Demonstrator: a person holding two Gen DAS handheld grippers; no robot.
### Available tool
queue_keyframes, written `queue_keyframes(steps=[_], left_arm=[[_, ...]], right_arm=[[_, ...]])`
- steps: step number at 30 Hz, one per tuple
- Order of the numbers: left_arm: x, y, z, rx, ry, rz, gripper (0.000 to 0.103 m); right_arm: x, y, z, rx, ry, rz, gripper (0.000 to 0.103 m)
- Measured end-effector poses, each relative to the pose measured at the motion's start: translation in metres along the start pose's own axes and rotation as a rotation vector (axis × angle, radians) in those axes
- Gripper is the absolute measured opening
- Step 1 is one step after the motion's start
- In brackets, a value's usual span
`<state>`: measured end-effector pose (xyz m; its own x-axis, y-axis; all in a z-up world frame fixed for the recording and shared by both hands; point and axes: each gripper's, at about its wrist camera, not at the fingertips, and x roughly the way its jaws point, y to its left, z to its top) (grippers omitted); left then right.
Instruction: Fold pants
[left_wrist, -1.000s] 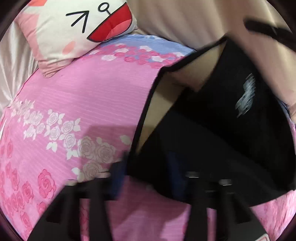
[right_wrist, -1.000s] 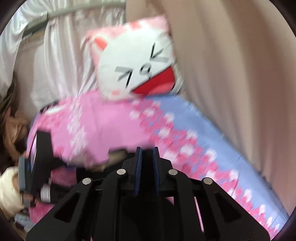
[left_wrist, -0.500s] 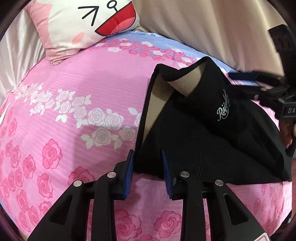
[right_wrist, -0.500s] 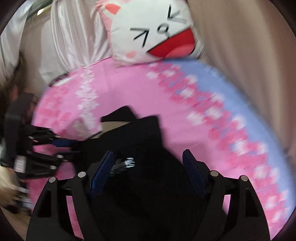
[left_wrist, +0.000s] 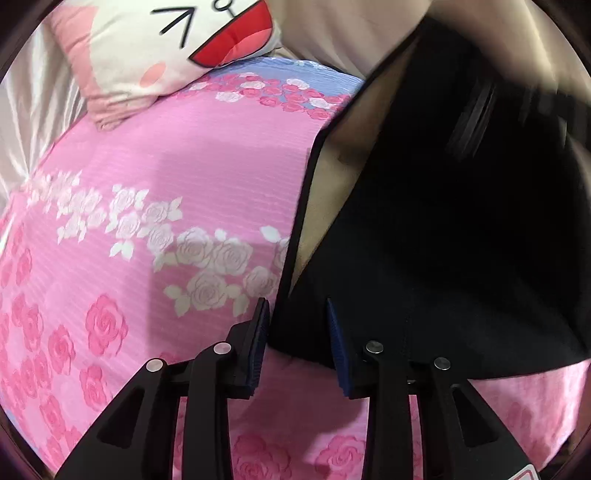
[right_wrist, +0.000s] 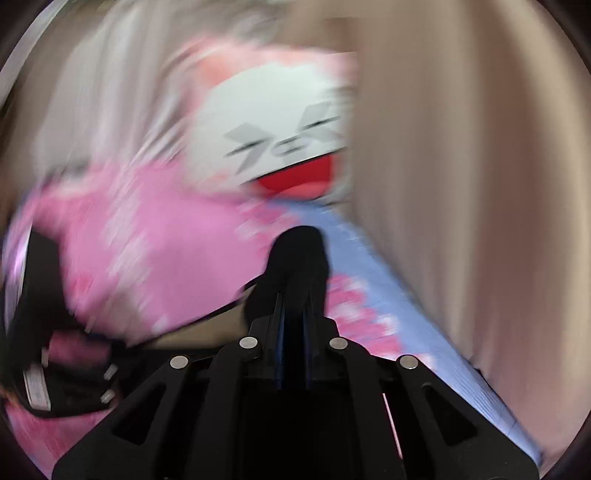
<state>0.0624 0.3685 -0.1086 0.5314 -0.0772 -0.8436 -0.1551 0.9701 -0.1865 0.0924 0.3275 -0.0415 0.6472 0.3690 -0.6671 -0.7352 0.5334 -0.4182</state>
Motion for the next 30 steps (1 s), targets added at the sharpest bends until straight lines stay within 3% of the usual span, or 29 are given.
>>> queue_keyframes(steps=[2,4,7,9,11,13,15,17,18,20,21,22,23,25,27,30], left_arm=[[-0.011,0.009,-0.007,-0.019,-0.001,0.026,0.031],[-0.028,0.025,-0.018,-0.025,-0.028,0.173,0.037],[-0.049,0.056,-0.029,-0.058,-0.035,0.324,0.037],[-0.06,0.072,-0.03,-0.094,-0.042,0.391,0.035],[-0.072,0.074,-0.021,-0.119,-0.077,0.377,0.034],[-0.085,0.05,-0.006,-0.089,-0.145,0.315,0.034],[-0.084,0.015,0.01,-0.021,-0.188,0.253,0.035],[-0.064,-0.038,0.027,0.084,-0.194,0.183,0.049],[-0.051,-0.057,0.033,0.118,-0.19,0.175,0.062],[-0.015,-0.1,0.032,0.21,-0.154,0.181,0.064],[0.016,-0.12,0.03,0.262,-0.094,0.209,0.065],[0.033,-0.128,0.029,0.279,-0.063,0.248,0.065],[0.051,-0.134,0.024,0.302,-0.042,0.301,0.066],[0.052,-0.138,0.016,0.316,-0.103,0.362,0.069],[0.048,-0.14,0.015,0.295,-0.093,0.379,0.068],[0.03,-0.155,0.017,0.272,-0.129,0.351,0.067]], right_arm=[[0.02,0.044,-0.02,0.003,0.09,0.162,0.01],[0.015,0.057,-0.035,0.069,0.093,0.26,0.019],[-0.011,0.034,-0.047,0.266,0.02,0.524,0.063],[-0.037,0.008,-0.06,0.371,-0.034,0.602,0.063],[-0.07,-0.027,-0.079,0.455,-0.11,0.621,0.056],[-0.094,-0.064,-0.106,0.529,-0.116,0.489,0.049],[-0.105,-0.119,-0.152,0.614,-0.052,0.23,0.045],[-0.094,-0.17,-0.191,0.699,0.055,0.054,0.035],[-0.084,-0.189,-0.206,0.743,0.092,0.044,0.033],[-0.049,-0.217,-0.23,0.769,0.183,0.049,0.028],[-0.031,-0.223,-0.236,0.746,0.238,0.012,0.024],[-0.028,-0.235,-0.245,0.757,0.219,0.002,0.022],[-0.033,-0.248,-0.248,0.811,0.214,-0.045,0.017],[-0.058,-0.257,-0.246,0.836,0.165,-0.121,0.02],[-0.09,-0.25,-0.25,0.824,0.107,-0.066,0.019],[-0.141,-0.246,-0.3,0.822,0.126,-0.133,0.019]])
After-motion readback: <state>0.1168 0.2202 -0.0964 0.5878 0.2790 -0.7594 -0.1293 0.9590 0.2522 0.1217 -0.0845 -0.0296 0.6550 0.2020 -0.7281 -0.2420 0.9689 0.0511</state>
